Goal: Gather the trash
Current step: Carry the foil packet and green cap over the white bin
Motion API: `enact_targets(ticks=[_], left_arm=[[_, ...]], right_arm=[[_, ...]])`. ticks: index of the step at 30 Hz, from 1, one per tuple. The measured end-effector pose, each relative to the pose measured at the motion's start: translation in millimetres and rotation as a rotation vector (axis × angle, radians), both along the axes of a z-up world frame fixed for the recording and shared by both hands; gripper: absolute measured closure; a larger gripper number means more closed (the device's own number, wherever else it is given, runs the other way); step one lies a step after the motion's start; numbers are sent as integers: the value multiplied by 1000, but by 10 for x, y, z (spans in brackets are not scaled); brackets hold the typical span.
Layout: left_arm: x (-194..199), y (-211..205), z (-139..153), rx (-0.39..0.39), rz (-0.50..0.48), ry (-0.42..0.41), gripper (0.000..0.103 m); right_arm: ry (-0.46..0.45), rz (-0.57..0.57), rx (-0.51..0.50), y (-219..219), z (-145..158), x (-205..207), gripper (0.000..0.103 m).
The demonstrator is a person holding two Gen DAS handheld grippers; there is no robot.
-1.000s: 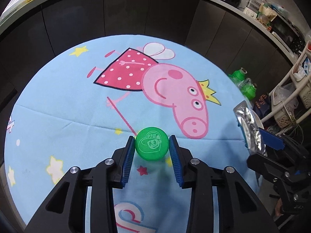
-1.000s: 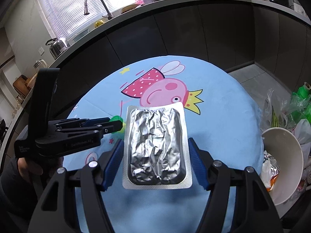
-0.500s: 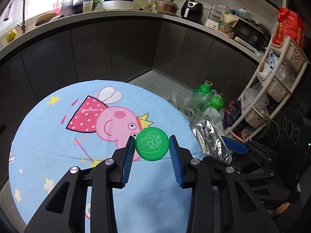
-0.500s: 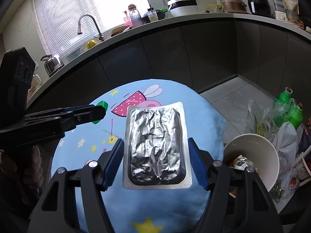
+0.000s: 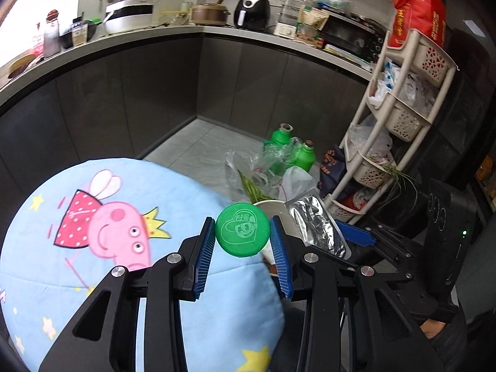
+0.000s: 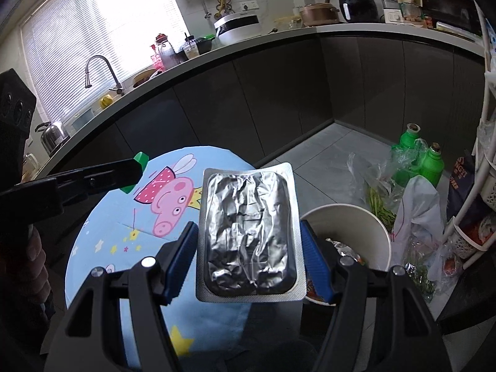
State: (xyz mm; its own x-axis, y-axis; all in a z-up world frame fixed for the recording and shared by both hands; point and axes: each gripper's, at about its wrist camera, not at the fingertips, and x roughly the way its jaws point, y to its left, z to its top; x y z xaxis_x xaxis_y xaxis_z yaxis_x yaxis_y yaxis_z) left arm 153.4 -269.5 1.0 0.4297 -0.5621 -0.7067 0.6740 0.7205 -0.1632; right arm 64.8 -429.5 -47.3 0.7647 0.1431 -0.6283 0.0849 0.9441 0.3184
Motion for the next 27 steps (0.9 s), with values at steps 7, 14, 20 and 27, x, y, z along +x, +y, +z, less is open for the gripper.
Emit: enact_targets(ticks=[7,14,20,27], left_arm=[[18,-479,-108,18,-72,23,69],[153,-900,-368,42,-128,100,69],[263,-1182,-628,87,-158,137,69],[454,-1375,-933,132,-170,170,69]], right_arm=[[20,-72,27,-327,-169,-105,37],[74,-130,19,-624,-442,-76,37],[125,-150,16,-785,-735,42,37],[174,-125,28,-898,-1065,259,37]])
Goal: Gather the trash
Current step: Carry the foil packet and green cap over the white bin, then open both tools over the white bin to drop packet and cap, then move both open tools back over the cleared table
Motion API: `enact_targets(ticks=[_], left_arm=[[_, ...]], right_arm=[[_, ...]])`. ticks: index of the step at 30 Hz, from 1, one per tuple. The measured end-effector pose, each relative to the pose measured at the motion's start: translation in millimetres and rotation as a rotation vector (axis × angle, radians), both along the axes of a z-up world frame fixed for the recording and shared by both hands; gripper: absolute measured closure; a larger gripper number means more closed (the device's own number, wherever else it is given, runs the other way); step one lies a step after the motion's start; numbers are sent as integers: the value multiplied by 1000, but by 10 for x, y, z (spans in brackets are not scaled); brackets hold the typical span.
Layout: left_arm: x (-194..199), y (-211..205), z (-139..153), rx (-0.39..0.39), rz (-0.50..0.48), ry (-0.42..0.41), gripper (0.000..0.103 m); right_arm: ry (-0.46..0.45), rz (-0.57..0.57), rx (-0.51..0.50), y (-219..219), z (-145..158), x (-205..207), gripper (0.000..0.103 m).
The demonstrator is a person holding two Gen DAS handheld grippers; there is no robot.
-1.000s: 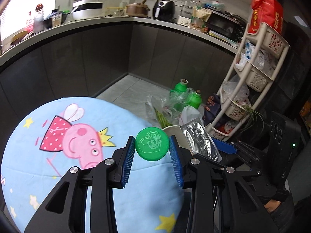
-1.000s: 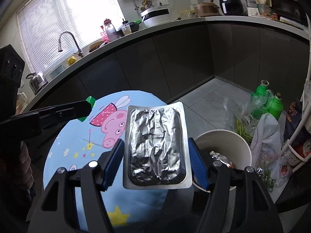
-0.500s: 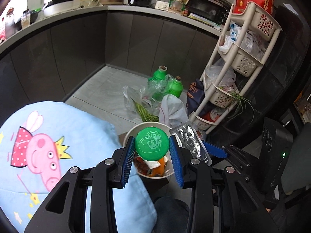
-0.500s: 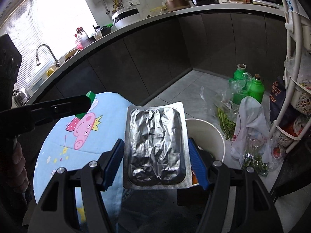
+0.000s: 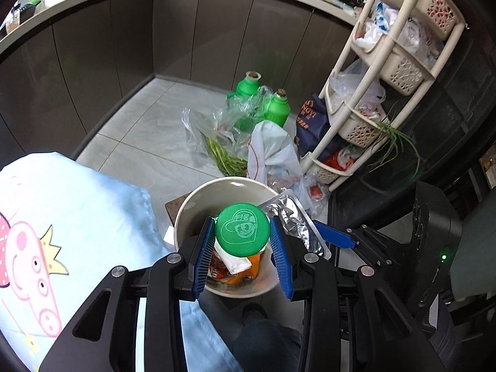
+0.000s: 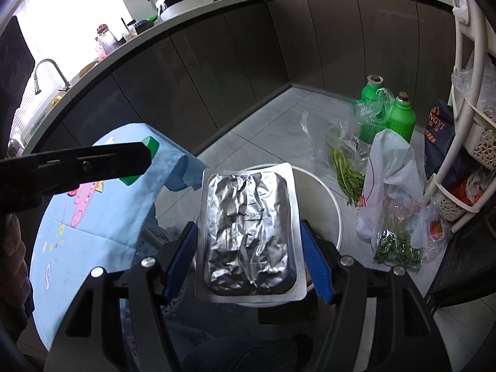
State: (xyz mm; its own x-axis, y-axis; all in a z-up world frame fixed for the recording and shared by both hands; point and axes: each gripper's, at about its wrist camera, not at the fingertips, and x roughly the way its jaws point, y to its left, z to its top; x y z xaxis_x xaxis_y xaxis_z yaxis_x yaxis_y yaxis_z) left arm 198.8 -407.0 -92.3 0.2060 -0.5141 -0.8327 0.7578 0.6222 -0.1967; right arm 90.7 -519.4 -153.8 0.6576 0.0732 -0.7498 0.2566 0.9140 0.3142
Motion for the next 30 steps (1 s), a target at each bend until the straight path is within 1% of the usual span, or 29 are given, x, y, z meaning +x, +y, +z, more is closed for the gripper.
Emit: enact_targets(ticks=[3,5,6,7,8,9,10,11,18,22,27,30], left_arm=[[82,-85,-102,17,-1,0,69],[122,-126,-151,19,-1,-4,68],[143,-145,-174,22,0,-8,60],[165,-161,-191,27,1,-9,49],[179,-164,-199,25,11,-22,28],[183,-141,-184,17,29,-46,15],[185,-107,-162,4,45,-68,14],[189,-87,-154,-4,51,-72,9],[243,20,-94,-5,121,-59,9],[194,104,-4,-12,135,-74,9],[75,259,231,-33,157,-109,9],[-26,388,431,-43,184,-142,9]], right_arm=[[20,2,6,-48,-141,97,37],[25,9,6,-69,-215,157,33],[39,26,6,-67,-277,208,24],[49,35,-1,-57,-313,226,7],[57,46,-22,-33,-353,246,4],[63,60,-40,-8,-375,252,4],[73,72,-55,17,-395,254,4],[80,84,-70,49,-411,245,4],[72,58,-42,63,-406,133,4],[66,46,-50,76,-293,97,4],[37,36,-71,118,-53,43,4],[20,31,-88,184,165,-8,4]])
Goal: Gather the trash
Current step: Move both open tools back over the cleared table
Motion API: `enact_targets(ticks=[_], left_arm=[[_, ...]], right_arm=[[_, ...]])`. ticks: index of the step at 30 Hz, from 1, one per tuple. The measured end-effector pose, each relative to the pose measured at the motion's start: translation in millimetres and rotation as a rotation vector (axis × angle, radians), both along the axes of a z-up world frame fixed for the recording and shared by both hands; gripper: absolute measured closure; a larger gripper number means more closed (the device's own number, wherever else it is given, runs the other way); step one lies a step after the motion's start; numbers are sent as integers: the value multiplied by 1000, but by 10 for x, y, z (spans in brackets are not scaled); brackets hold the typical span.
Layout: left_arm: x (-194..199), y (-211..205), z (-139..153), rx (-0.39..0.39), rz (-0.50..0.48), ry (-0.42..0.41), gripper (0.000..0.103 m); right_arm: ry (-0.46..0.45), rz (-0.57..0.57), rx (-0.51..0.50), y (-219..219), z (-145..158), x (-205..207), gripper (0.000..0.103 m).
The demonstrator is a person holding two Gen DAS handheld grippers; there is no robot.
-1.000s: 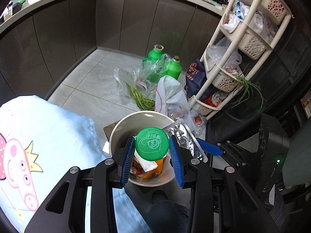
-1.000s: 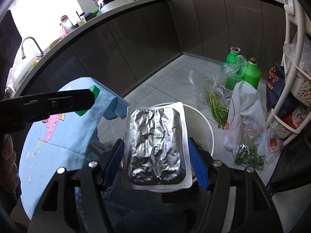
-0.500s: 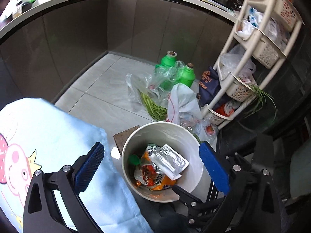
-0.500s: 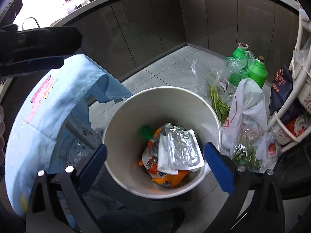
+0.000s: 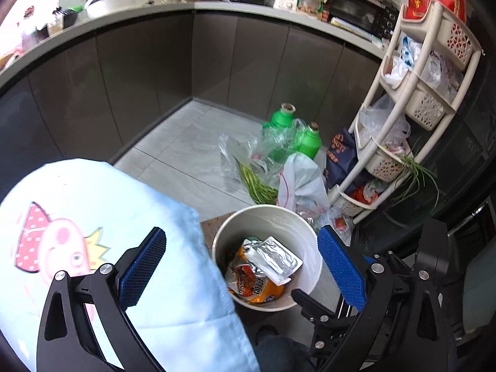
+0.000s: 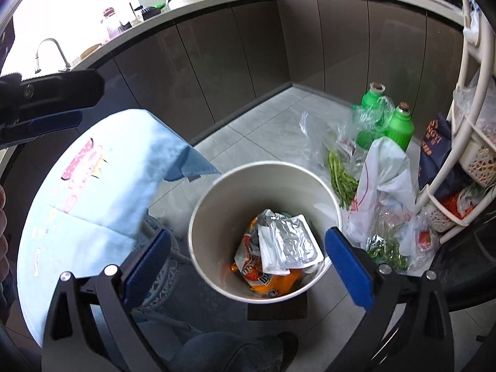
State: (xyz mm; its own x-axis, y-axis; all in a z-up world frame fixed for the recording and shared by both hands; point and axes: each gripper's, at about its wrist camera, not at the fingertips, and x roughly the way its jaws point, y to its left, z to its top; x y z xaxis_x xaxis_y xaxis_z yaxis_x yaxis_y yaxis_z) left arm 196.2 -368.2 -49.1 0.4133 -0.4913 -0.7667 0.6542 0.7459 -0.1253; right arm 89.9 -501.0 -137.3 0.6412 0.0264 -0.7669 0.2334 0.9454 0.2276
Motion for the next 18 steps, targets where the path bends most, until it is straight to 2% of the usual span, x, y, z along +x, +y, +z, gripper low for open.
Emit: enact_targets(ticks=[5,8,14,18], left_arm=[[-224,384,372,1,91,-84,9],[-327,676,520,-3,160,-105,9],[-510,1307,669,89,315,-112,9],[-667,1725,727,103,397,-118,9]], right_arm=[[-39,7,-46,174,430,-121,4],[-63,15,-83,349,744,-205,3],[-71,15,-121,733,1209,-345,3],[-60,15,-133,1030,1389,-371,3]])
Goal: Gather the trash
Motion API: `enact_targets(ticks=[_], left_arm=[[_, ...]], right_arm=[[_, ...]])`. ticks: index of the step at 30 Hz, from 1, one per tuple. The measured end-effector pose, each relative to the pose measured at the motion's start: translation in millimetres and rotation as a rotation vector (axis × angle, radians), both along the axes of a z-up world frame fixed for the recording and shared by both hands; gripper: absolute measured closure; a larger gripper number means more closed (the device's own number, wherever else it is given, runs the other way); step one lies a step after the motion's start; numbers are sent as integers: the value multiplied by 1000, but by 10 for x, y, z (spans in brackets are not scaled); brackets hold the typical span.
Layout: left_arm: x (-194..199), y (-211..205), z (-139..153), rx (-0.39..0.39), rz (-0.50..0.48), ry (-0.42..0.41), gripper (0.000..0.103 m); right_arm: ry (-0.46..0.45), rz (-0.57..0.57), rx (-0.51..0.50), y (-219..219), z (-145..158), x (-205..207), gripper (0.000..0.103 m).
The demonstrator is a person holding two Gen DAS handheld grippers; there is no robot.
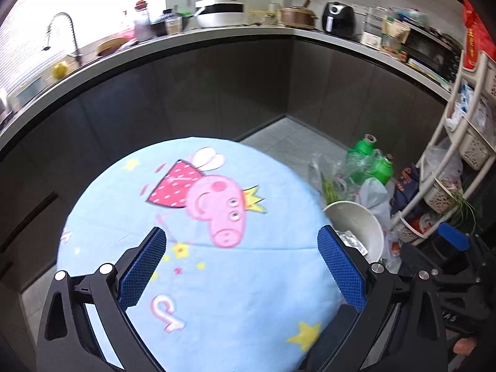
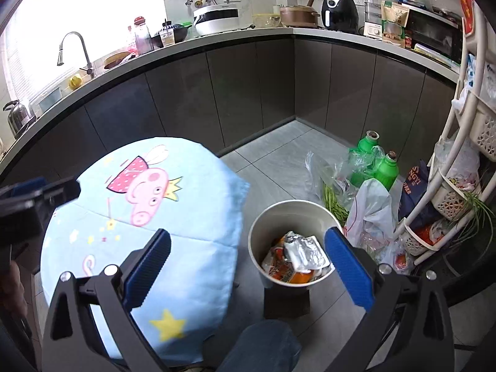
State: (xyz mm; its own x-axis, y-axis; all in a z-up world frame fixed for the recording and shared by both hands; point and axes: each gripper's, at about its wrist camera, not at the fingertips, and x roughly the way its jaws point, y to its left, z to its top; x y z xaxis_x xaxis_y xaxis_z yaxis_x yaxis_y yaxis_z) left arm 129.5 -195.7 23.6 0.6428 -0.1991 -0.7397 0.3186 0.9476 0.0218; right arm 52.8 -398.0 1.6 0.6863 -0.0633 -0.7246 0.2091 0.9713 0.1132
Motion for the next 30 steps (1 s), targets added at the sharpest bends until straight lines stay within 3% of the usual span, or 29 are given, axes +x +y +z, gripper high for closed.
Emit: enact_targets(ticks=[13,20,30], left_arm=[[-279,890,-18,18,122,-4,9],[-333,1140,-109,23,163,17,9],[-337,1188,-118,19,163,23,9]], right_arm=[[38,74,-119,1007,152,37,4],[50,92,-136,1197,135,95,4],[51,95,-143,1204,150,140,4]])
